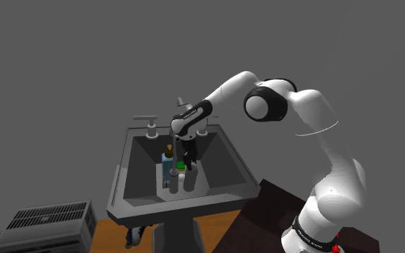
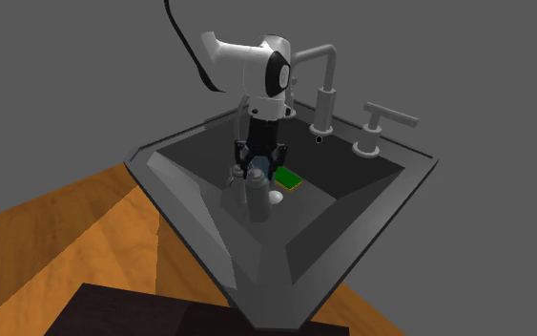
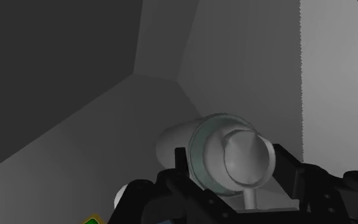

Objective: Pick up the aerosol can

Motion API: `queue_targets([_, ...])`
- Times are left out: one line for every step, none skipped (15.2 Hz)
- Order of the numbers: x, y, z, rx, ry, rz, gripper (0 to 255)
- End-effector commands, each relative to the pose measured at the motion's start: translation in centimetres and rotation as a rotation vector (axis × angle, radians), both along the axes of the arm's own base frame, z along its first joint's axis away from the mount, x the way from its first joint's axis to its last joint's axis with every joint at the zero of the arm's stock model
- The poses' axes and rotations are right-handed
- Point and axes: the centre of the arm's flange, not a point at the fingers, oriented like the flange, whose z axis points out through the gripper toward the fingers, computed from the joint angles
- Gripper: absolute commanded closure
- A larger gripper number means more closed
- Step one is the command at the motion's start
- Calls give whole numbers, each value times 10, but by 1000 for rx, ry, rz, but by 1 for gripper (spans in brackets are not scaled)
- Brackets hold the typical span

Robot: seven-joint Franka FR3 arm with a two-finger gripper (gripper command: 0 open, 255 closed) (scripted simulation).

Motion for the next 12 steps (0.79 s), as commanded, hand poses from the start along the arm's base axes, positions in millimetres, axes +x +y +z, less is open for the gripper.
queue_targets([7, -7, 19, -7, -26, -9, 255])
queue_targets([7, -7, 24, -7, -26, -9, 255])
queue_targets([7, -7, 30, -7, -26, -9, 255])
queue_targets([7, -7, 35, -7, -26, -9, 255])
queue_targets([7, -7, 40, -7, -26, -9, 255])
queue_targets([7, -7, 45, -7, -26, -9, 255])
queue_targets([7, -7, 51, -7, -26, -9, 255])
queue_targets([7, -7, 56, -7, -26, -9, 255])
queue_targets([7, -7, 61, -7, -26, -9, 255])
queue_targets([7, -7, 67, -7, -26, -9, 255])
queue_targets([7, -7, 67, -7, -26, -9, 255])
queue_targets([7, -7, 67, -7, -26, -9, 255])
